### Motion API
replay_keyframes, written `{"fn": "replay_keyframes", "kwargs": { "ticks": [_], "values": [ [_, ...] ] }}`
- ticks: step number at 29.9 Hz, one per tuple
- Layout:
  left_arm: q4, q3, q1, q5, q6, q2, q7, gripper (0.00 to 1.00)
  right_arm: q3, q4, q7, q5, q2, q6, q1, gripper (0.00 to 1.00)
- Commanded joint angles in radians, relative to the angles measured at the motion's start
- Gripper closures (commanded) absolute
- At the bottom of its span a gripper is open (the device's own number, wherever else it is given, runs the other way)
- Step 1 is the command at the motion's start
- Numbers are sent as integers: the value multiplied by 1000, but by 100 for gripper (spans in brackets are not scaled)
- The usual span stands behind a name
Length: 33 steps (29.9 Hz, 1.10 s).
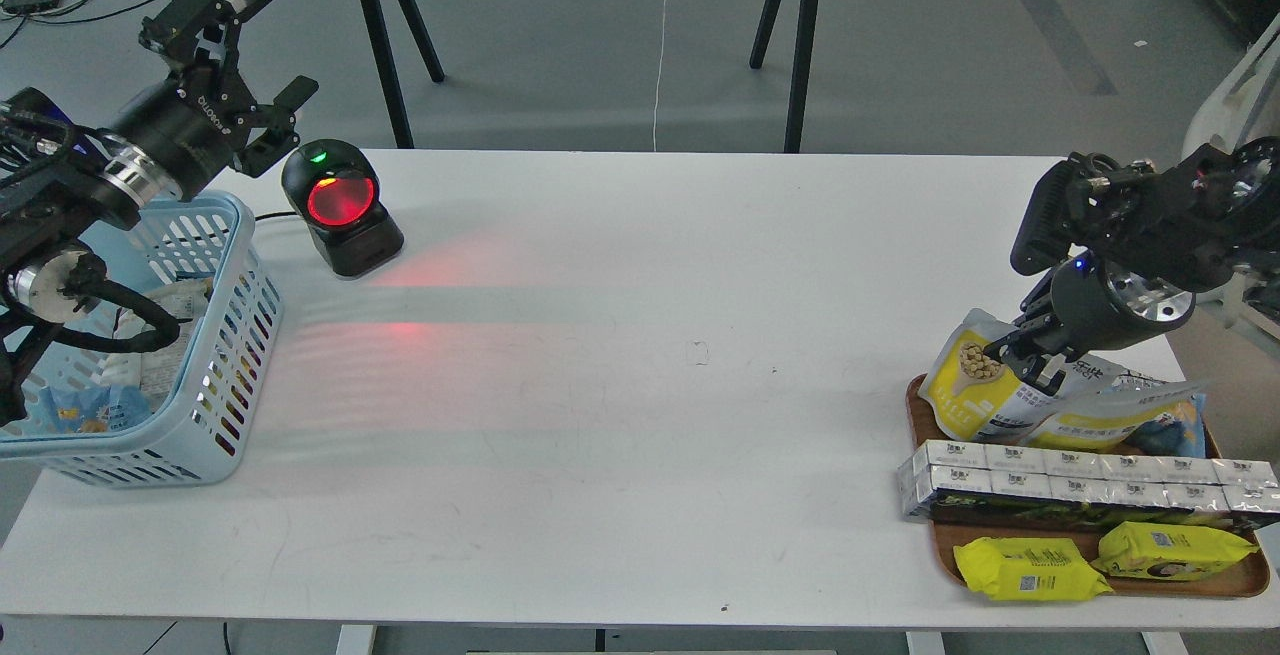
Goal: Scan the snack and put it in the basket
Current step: 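Grasp the yellow snack bag with the right gripper and lift, then carry the bag toward the table center and lower it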
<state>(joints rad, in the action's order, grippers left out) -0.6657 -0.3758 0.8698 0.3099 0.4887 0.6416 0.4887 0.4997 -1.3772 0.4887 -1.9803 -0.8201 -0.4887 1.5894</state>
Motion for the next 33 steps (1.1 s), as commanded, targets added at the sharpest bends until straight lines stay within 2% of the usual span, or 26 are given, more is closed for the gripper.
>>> {"fn": "replay_keyframes", "kwargs": {
  "ticks": [1, 12, 18, 33],
  "values": [
    [0, 0, 0, 0, 0, 0, 0, 0, -26, 1, 0, 0, -1, 0, 6, 100],
    [0, 0, 0, 0, 0, 0, 0, 0, -113, 4, 0, 6, 21, 0, 43, 100],
    [8, 0, -5, 0, 0, -2, 0, 0, -138, 3, 0, 15, 104, 0, 116, 100],
    [32, -2, 3, 0, 0, 3, 0, 0, -175, 78, 0, 37, 516, 0, 138, 100]
  ]
}}
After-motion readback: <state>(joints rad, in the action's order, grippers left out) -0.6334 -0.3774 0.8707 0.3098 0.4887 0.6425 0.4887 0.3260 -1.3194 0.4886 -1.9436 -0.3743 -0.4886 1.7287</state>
